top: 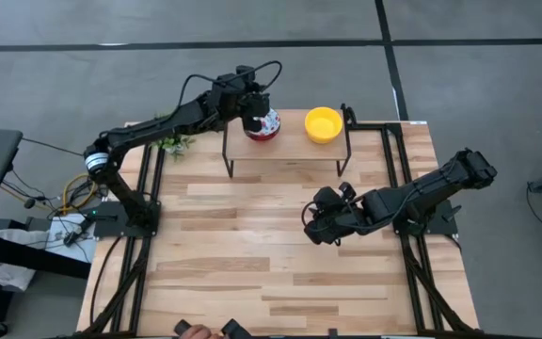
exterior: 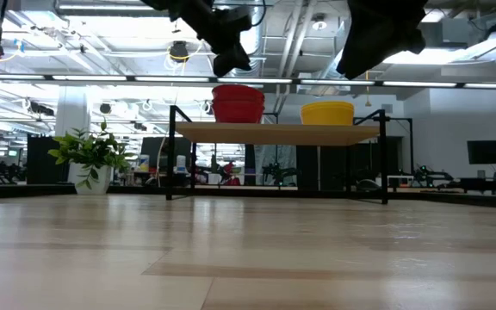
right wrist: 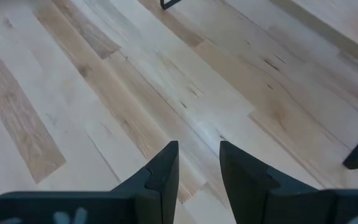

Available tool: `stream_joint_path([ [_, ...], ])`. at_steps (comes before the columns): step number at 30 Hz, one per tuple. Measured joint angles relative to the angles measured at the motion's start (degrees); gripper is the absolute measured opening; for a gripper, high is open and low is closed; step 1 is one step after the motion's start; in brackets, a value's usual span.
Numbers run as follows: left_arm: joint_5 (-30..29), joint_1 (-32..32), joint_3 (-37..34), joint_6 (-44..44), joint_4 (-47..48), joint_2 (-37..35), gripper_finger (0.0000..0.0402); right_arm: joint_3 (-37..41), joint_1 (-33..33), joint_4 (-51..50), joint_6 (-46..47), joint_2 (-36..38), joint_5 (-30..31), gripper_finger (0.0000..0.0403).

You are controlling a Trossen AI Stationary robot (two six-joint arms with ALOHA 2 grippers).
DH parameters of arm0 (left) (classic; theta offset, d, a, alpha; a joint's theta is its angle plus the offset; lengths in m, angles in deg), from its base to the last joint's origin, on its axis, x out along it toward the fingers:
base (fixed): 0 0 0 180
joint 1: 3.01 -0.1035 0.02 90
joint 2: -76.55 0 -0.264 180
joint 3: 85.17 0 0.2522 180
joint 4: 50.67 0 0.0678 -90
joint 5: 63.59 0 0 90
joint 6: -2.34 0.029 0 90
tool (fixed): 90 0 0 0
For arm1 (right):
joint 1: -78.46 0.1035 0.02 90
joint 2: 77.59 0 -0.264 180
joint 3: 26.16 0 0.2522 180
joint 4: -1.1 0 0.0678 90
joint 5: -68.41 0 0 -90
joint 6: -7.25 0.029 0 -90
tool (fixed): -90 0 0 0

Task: Pick & Place Mini bowls
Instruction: Stack the patterned bowl on top of the patterned bowl on the shelf

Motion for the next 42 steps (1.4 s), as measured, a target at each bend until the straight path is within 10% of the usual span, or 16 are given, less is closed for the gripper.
stream_joint_path([
  [42, 2.04, 0.19, -6.47, 3.19, -8.29, -0.55, 0.0108, 0.0, -2.51, 2.34, -9.16, 0.04, -0.83, 0.0107],
])
